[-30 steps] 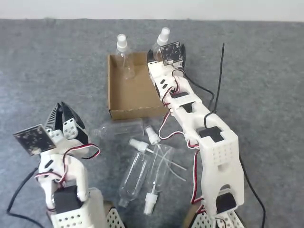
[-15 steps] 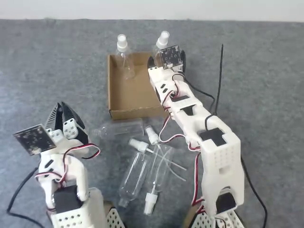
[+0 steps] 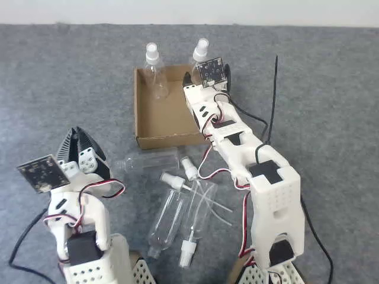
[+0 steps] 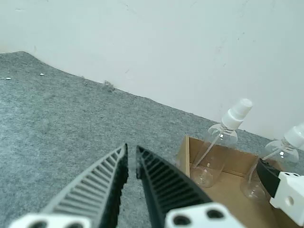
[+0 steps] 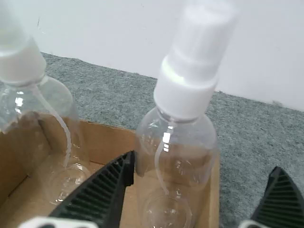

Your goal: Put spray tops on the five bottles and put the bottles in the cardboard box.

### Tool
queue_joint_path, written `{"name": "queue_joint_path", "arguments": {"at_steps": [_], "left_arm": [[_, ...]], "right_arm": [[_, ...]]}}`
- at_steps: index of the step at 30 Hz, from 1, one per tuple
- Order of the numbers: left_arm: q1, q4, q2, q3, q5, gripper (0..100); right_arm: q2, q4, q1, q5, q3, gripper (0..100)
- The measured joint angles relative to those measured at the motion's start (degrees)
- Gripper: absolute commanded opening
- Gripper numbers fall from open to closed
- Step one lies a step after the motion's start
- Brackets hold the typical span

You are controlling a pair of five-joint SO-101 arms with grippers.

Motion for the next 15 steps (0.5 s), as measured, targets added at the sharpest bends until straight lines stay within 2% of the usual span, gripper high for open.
{"name": "queue_joint_path", "arguments": {"at_steps": [5,15], "left_arm": [[0.0,0.0,0.0,0.0,0.0,3],[0.0,0.0,0.0,0.0,0.0,3]], "right_arm": [[0.0,0.5,0.0,0.0,0.0,38.1],[-7.9,9.8,0.0,0.0,4.9,38.1]]}}
